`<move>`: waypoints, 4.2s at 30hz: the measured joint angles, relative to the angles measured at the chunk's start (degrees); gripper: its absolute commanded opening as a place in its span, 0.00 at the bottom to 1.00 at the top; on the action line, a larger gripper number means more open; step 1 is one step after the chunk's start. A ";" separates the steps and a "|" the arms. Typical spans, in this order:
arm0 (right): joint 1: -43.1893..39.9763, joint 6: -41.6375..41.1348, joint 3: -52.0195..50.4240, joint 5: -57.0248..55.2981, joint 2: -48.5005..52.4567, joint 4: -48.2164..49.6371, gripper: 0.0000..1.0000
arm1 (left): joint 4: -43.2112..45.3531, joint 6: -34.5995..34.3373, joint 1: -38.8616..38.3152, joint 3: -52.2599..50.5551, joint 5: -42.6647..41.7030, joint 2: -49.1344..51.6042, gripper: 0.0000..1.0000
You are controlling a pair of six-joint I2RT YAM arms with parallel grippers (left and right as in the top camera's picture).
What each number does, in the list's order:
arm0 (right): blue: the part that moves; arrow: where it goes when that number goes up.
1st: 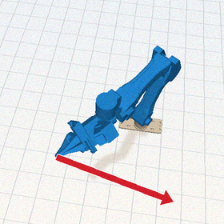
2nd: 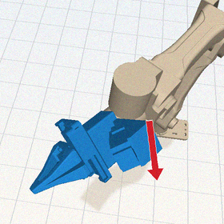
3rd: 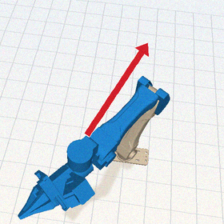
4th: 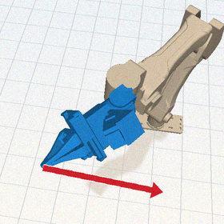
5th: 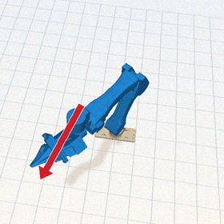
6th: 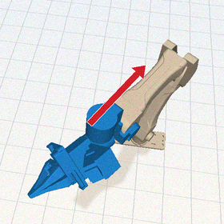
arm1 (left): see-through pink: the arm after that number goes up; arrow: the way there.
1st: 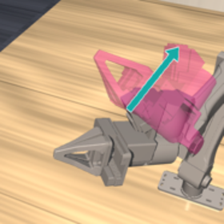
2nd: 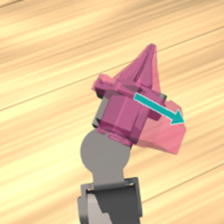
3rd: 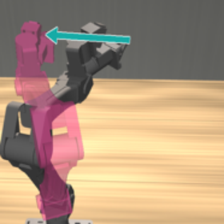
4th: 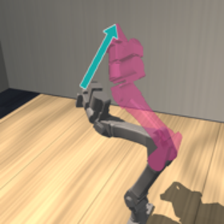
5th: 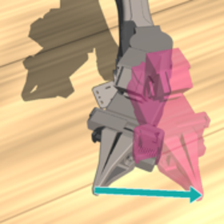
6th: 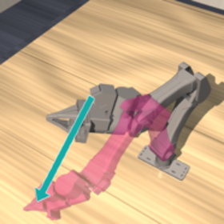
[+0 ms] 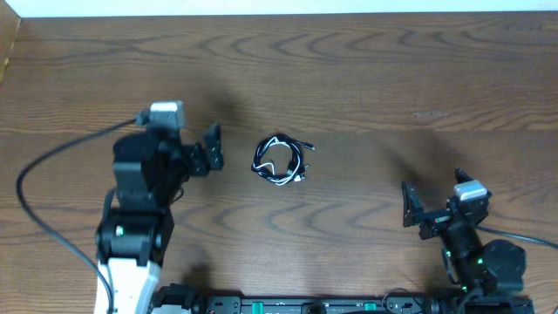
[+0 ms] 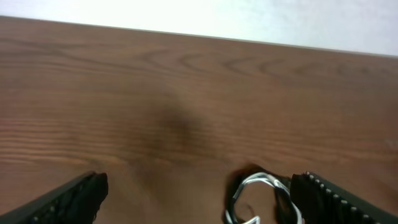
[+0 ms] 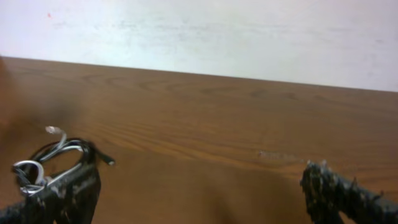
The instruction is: Untangle cables
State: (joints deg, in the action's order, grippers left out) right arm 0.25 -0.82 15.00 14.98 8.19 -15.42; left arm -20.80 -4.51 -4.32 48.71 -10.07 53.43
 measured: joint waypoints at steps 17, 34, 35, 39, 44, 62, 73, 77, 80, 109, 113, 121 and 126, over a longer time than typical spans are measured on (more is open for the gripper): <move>0.00 -0.48 42.62 4.81 46.03 -28.04 0.99 | -15.69 -0.15 -7.91 13.81 -10.05 15.47 0.99; 0.00 -2.58 47.23 21.92 60.92 -25.92 0.88 | -20.83 -19.69 -7.91 13.62 -12.59 21.90 0.66; 0.00 -2.99 47.23 22.23 61.20 -25.94 0.88 | -21.22 -22.64 -7.91 13.42 -11.41 23.06 0.66; 0.00 -3.93 47.23 22.12 61.57 -26.10 0.88 | -21.73 -30.29 -7.91 12.61 -7.76 27.85 0.61; 0.00 -5.55 47.23 20.55 61.57 -26.10 0.88 | -21.16 -36.52 -7.91 12.41 -5.38 34.03 0.53; 0.00 -6.40 47.23 19.02 61.57 -26.91 0.89 | -16.33 -46.64 -12.09 12.39 -4.59 47.21 0.42; 0.00 -6.40 47.23 18.56 61.57 -27.65 0.90 | -13.53 -48.52 -12.09 12.39 -4.83 50.47 0.26; -0.02 -6.40 47.23 18.32 61.57 -27.65 0.91 | -13.14 -48.81 -12.09 12.39 -4.83 50.47 0.08; 0.00 -6.40 47.23 18.16 61.57 -27.67 0.91 | -12.46 -49.03 -12.07 12.39 -4.52 50.49 0.07; 5.35 -10.03 47.23 18.45 61.68 -20.79 0.82 | -4.50 -24.98 -12.13 12.39 -21.77 25.59 0.07; 6.84 -12.04 47.23 18.18 62.62 -19.17 0.79 | -0.11 -25.09 -12.13 12.39 -28.72 25.59 0.07; 11.15 -13.81 47.23 18.16 67.71 -15.06 0.77 | 4.90 -32.39 -12.13 12.39 -35.06 25.59 0.07; 13.86 -15.80 47.23 18.21 70.55 -10.67 0.82 | 4.98 -39.10 -12.13 12.39 -34.58 25.59 0.08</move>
State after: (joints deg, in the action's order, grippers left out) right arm 14.11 -16.62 62.24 33.19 78.74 -26.09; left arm -15.81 -43.62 -16.45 61.10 -44.64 79.02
